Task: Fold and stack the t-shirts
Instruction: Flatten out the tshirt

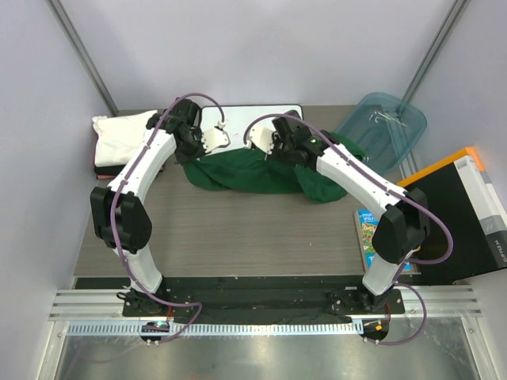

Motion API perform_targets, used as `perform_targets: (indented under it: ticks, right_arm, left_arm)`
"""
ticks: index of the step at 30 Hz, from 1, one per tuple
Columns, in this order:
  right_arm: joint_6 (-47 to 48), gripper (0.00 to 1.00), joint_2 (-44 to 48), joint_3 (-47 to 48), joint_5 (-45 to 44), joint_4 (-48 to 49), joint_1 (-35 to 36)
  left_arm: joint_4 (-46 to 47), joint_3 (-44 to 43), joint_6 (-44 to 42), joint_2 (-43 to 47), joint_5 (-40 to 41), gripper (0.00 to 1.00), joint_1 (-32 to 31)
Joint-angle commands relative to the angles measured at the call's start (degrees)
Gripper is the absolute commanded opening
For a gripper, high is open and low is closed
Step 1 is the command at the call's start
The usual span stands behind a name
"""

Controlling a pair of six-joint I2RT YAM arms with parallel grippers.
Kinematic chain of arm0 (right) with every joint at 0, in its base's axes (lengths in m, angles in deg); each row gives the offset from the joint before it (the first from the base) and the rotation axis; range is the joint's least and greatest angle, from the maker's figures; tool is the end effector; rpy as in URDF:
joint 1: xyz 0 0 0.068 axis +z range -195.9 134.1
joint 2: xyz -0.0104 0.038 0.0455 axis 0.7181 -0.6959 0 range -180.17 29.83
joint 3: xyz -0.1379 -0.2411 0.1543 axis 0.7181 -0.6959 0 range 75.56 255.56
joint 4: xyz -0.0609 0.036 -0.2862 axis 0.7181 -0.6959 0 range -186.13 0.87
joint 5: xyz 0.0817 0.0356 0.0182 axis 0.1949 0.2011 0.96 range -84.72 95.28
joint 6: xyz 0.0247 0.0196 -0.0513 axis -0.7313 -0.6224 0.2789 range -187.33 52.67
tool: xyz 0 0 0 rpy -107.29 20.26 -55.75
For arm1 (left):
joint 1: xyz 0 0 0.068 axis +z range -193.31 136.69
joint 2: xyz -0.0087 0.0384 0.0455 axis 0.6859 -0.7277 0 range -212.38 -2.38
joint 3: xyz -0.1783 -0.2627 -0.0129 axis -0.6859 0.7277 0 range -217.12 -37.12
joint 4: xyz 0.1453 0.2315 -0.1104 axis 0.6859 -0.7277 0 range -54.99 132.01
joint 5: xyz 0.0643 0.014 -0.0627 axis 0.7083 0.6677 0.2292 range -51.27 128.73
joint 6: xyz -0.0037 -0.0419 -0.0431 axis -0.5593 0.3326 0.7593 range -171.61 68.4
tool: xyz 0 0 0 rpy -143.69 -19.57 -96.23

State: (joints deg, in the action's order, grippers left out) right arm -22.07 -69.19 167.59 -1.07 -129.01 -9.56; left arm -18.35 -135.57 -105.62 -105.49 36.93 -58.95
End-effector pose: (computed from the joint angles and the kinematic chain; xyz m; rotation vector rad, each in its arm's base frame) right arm 0.3534 0.2539 0.3590 -1.5230 1.8448 -0.2058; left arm 0.4085 -0.1160 0.3452 1.5585 2.2236 0.1573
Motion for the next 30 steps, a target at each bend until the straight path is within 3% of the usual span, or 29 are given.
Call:
perform_targets:
  ticks: [1,6,10,14,17,21,25,30]
  right_arm:
    - [1.0,0.01,3.0,1.1,-0.7,-2.0,-2.0]
    - [4.5,0.01,4.4,0.3,-5.8,1.5,-5.7]
    - [7.6,0.01,8.0,0.0,-9.6,10.7,-11.4]
    - [10.8,0.01,11.6,-0.6,-12.3,18.5,-15.3]
    - [9.3,0.01,13.8,2.0,-11.9,19.0,-17.7]
    - [6.5,0.01,18.5,1.1,-9.4,20.9,-19.1]
    - [5.7,0.01,24.2,-3.4,-5.8,23.4,-19.5]
    - [5.8,0.01,30.5,-5.9,-3.1,23.9,-19.5]
  left_arm:
    - [-0.3,-0.6,0.2,1.8,0.6,0.00,-0.1]
    - [0.9,-0.6,0.8,2.1,3.7,0.00,-0.1]
    - [5.1,0.5,2.2,4.2,6.3,0.00,0.2]
    - [5.9,-0.2,5.1,6.2,2.9,0.00,1.5]
    - [4.7,-1.9,8.2,7.5,-2.4,0.00,3.2]
    - [2.9,-3.6,10.7,8.2,-1.2,0.00,3.7]
    - [16.9,1.6,10.5,15.6,8.4,0.00,3.7]
    - [17.6,2.3,9.8,23.7,7.6,0.00,2.1]
